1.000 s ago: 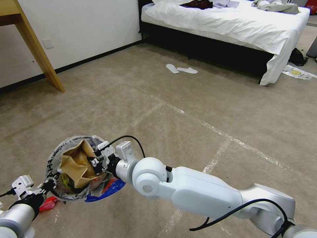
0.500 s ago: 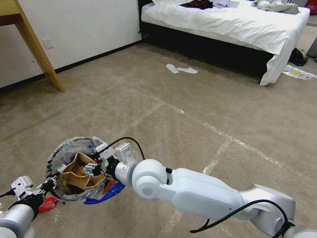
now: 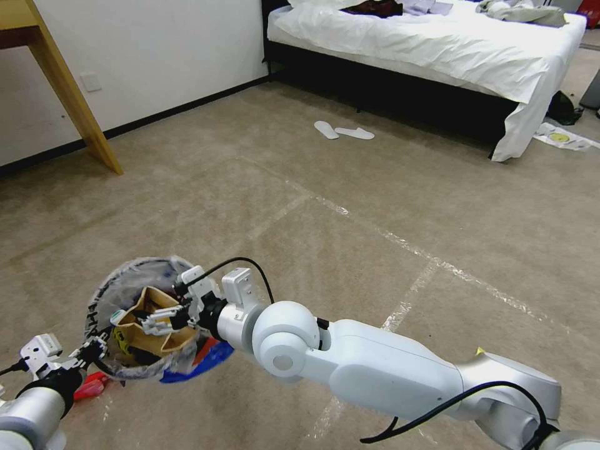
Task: Pick up the trash bin and place the garbage on the floor into it.
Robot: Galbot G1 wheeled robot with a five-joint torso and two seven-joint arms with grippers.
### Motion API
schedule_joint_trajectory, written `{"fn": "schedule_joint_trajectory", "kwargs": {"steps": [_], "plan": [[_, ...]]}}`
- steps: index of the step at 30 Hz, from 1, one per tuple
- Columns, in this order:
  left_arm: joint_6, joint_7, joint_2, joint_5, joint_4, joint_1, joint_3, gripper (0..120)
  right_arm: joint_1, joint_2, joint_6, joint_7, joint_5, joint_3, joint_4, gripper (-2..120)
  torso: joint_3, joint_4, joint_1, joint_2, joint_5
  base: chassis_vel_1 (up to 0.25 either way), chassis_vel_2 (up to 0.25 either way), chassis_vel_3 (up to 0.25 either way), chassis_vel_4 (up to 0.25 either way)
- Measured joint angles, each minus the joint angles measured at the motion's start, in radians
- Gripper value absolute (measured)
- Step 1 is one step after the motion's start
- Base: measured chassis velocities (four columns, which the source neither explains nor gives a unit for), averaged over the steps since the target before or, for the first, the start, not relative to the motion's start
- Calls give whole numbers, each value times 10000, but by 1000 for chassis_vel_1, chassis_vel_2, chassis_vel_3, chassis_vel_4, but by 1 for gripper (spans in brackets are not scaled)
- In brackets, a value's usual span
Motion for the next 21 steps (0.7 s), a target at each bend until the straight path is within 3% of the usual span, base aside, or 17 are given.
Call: {"fn": "schedule_joint_trajectory", "kwargs": {"steps": [21], "plan": [[-13, 82, 28, 85, 77, -3, -36, 0, 8, 188, 109, -73, 368, -59, 188, 100, 0, 0, 0, 0, 0, 0, 0, 0, 0]]}}
